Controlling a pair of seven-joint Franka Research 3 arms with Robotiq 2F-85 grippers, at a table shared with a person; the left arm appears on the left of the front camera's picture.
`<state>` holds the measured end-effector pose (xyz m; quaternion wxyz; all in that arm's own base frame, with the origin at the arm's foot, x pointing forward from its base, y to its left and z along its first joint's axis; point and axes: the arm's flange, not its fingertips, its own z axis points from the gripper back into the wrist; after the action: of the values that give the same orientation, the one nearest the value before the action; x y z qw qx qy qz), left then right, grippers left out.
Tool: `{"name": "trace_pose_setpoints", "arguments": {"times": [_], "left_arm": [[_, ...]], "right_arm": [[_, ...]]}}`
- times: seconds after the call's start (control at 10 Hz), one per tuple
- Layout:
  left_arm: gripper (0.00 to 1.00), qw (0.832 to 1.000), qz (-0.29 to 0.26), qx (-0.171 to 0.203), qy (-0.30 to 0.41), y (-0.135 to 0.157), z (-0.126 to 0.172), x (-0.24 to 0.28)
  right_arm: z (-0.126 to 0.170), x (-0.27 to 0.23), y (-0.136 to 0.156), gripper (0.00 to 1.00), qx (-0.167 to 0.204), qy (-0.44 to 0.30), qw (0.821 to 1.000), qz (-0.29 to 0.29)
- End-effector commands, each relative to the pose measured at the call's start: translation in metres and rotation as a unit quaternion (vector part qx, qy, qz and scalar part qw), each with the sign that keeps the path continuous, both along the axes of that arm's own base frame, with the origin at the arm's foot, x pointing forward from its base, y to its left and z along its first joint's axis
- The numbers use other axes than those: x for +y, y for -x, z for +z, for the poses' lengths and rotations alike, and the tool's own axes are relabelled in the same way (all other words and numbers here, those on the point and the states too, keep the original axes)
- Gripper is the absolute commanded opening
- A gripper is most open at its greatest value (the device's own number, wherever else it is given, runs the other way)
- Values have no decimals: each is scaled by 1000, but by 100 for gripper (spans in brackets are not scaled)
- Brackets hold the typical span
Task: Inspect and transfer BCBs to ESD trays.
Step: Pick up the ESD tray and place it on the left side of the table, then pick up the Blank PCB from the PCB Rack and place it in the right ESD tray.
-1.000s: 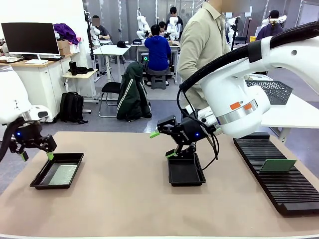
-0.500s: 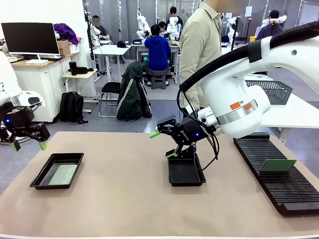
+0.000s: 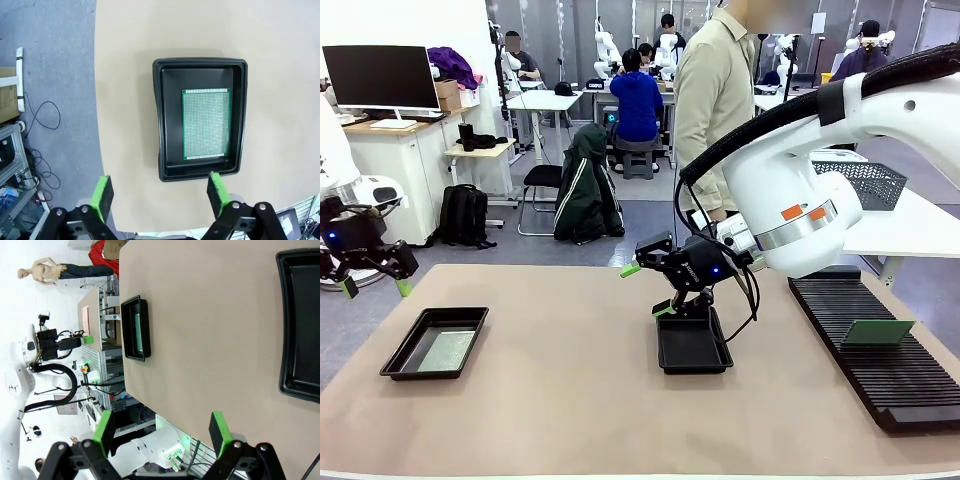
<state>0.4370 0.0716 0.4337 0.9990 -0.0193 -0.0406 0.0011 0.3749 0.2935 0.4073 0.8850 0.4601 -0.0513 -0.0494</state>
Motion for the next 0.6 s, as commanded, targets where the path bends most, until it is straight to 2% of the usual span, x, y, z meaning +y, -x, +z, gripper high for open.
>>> {"name": "trace_pose_setpoints", "arguments": {"times": [0.0,0.5], "left_arm": [[100,1000,0,-4,-1,1,-3,0],[100,1000,0,-4,-1,1,-3,0]], "right_arm": [[-1,2,0,100,2,-3,1000,-6],[-1,2,0,100,2,-3,1000,-6]]}}
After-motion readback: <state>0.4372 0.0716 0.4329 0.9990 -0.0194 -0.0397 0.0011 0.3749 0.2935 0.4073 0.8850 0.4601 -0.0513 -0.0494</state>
